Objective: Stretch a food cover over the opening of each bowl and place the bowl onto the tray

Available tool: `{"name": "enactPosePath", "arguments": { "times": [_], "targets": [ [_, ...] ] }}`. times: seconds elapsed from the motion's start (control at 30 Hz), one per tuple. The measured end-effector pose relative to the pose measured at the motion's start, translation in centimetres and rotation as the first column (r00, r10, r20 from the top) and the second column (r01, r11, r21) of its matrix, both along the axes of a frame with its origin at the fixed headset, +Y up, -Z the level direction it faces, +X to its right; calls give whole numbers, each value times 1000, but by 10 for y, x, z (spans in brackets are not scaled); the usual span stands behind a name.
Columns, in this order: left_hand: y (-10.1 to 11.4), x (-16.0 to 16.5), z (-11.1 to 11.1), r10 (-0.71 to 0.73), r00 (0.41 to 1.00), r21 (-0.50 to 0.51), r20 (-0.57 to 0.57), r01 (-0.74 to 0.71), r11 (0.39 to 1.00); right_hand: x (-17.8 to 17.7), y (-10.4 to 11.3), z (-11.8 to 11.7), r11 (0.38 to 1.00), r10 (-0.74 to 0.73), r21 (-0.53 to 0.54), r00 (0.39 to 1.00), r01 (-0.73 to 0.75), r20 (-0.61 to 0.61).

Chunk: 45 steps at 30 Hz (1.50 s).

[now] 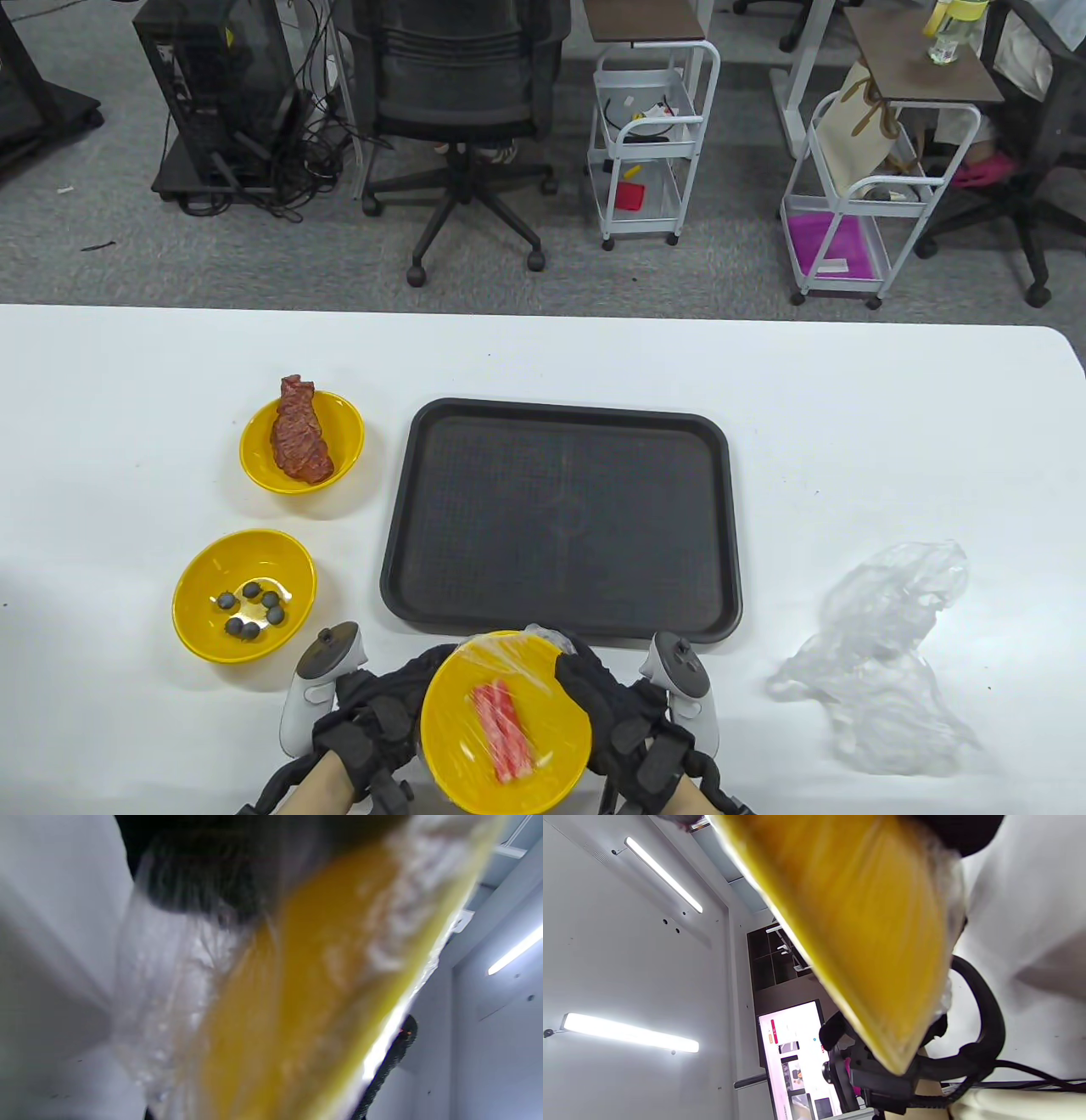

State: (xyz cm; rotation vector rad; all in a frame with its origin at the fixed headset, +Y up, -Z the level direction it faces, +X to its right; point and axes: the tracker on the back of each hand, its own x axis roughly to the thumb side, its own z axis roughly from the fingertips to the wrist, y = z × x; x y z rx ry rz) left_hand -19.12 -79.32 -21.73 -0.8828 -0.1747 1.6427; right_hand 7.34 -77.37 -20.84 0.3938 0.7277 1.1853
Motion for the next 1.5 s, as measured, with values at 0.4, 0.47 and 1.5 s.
{"name": "enactPosePath", "arguments": {
  "times": [0.4, 0.47, 1.5],
  "targets": [
    [16, -9, 0, -318, 944, 163, -94, 329, 930, 18, 6, -6, 980, -180, -60, 972, 191, 152],
    [23, -8, 1, -340, 933, 218, -118, 358, 908, 29, 10, -8, 994, -100, -18, 964, 108, 248],
    [71, -2, 25, -421, 749, 629, -511, 660, 411, 100, -20, -80, 864, 487, -460, 577, -207, 656]
  ]
}}
